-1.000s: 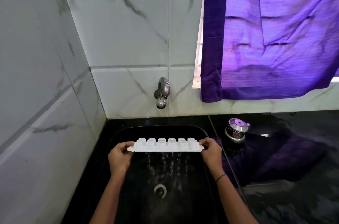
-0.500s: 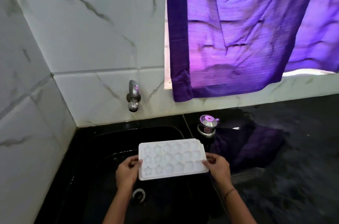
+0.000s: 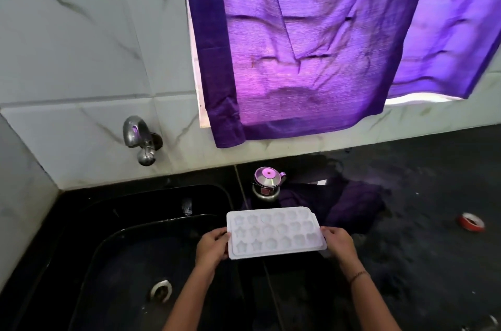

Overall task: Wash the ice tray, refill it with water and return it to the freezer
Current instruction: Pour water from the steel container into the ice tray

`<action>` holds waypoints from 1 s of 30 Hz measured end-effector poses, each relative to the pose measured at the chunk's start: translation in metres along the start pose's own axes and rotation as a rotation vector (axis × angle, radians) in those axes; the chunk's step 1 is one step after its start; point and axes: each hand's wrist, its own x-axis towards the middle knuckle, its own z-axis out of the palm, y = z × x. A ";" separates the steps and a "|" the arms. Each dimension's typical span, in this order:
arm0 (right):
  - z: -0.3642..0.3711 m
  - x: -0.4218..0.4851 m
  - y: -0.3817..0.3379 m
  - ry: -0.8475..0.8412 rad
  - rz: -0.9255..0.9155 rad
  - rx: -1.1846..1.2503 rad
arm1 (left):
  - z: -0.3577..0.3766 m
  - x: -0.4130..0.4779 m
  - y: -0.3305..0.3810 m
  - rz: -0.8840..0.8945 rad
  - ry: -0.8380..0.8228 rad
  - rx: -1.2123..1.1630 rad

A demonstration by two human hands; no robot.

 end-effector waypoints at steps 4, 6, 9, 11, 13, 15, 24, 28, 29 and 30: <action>-0.022 0.030 -0.002 -0.095 -0.015 -0.043 | 0.028 -0.002 0.006 -0.028 0.041 0.022; -0.030 0.043 -0.004 -0.130 -0.024 -0.071 | 0.038 -0.004 0.009 -0.038 0.068 0.033; -0.038 0.059 -0.003 -0.213 -0.028 -0.106 | 0.052 -0.003 0.011 -0.049 0.128 0.051; -0.041 0.062 -0.002 -0.253 -0.035 -0.122 | 0.054 -0.003 0.008 -0.066 0.133 0.069; -0.047 0.068 0.002 -0.302 -0.062 -0.147 | 0.060 -0.002 0.004 -0.084 0.149 0.083; -0.050 0.067 0.002 -0.337 -0.068 -0.124 | 0.058 -0.003 0.000 -0.091 0.167 0.097; -0.051 0.079 0.003 -0.574 -0.167 -0.173 | 0.058 0.005 -0.012 -0.134 0.297 0.138; -0.060 0.093 0.000 -0.446 -0.230 -0.184 | 0.056 0.011 -0.003 -0.061 0.428 0.290; -0.060 0.098 -0.003 -0.402 -0.229 -0.150 | 0.059 0.014 0.003 -0.024 0.450 0.264; -0.059 0.103 -0.009 -0.363 -0.232 -0.099 | 0.063 0.017 0.011 0.012 0.461 0.225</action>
